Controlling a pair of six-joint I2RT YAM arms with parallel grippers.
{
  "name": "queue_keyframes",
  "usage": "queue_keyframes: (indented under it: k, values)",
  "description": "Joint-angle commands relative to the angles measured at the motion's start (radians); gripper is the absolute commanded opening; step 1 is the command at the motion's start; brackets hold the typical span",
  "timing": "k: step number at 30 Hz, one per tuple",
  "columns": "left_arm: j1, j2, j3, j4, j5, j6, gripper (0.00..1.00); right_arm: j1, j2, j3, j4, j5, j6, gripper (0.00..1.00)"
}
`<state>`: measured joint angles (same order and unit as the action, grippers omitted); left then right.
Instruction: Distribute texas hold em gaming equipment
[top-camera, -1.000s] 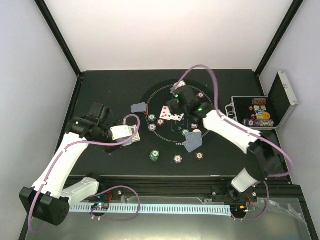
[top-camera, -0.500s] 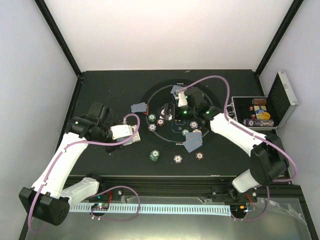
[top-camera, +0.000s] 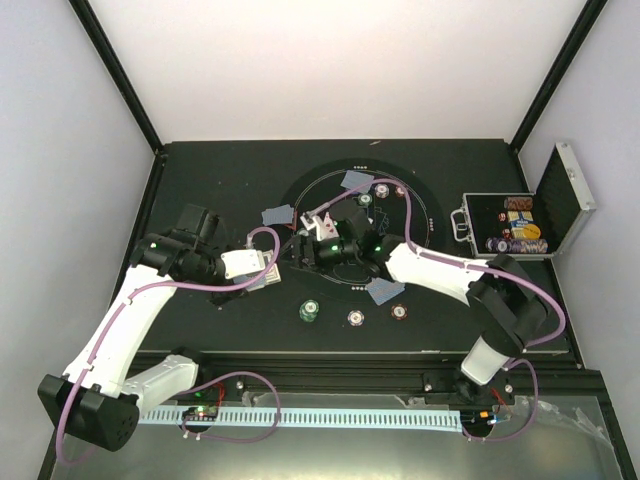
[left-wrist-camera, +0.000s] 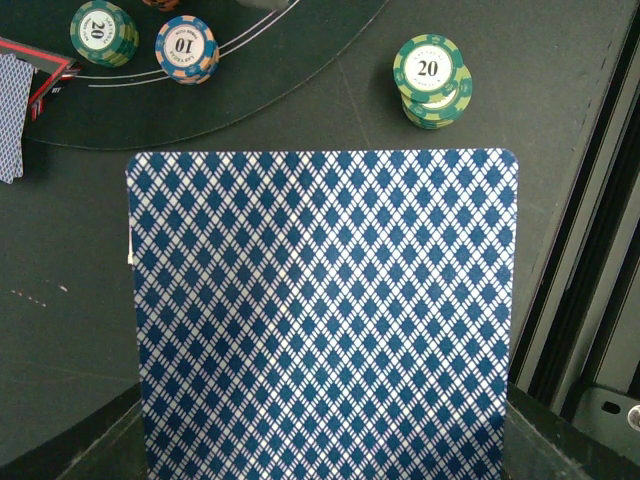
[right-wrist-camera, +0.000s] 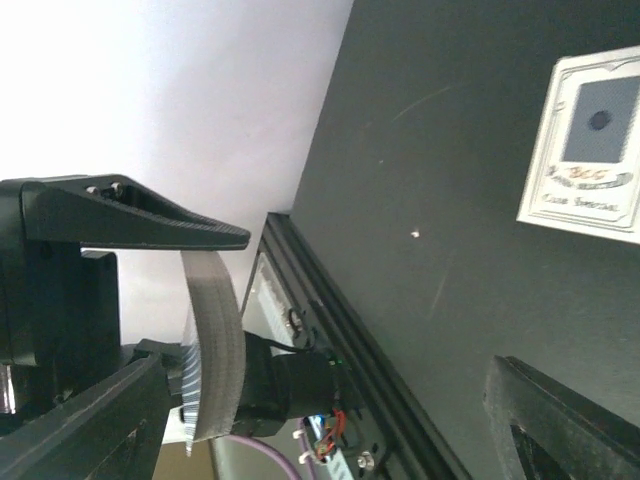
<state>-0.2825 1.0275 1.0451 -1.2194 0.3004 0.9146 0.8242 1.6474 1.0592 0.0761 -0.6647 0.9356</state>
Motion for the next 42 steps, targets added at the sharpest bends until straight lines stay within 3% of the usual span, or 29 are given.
queue_keyframes:
  k: [1, 25, 33, 42]
  values:
    - [0.002, 0.002, 0.032, 0.006, 0.024, -0.007, 0.02, 0.038, 0.03, -0.006, 0.134, -0.049, 0.088, 0.88]
    - [0.002, 0.005, 0.028, 0.011, 0.022, -0.005, 0.02, 0.155, 0.258, 0.055, 0.509, -0.113, 0.384, 0.73]
    - [0.002, 0.0, 0.024, 0.008, 0.016, -0.003, 0.02, 0.132, 0.25, 0.038, 0.429, -0.105, 0.339, 0.63]
    - [0.002, -0.004, 0.027, 0.008, 0.017, -0.004, 0.02, 0.084, 0.171, 0.038, 0.13, -0.046, 0.137, 0.54]
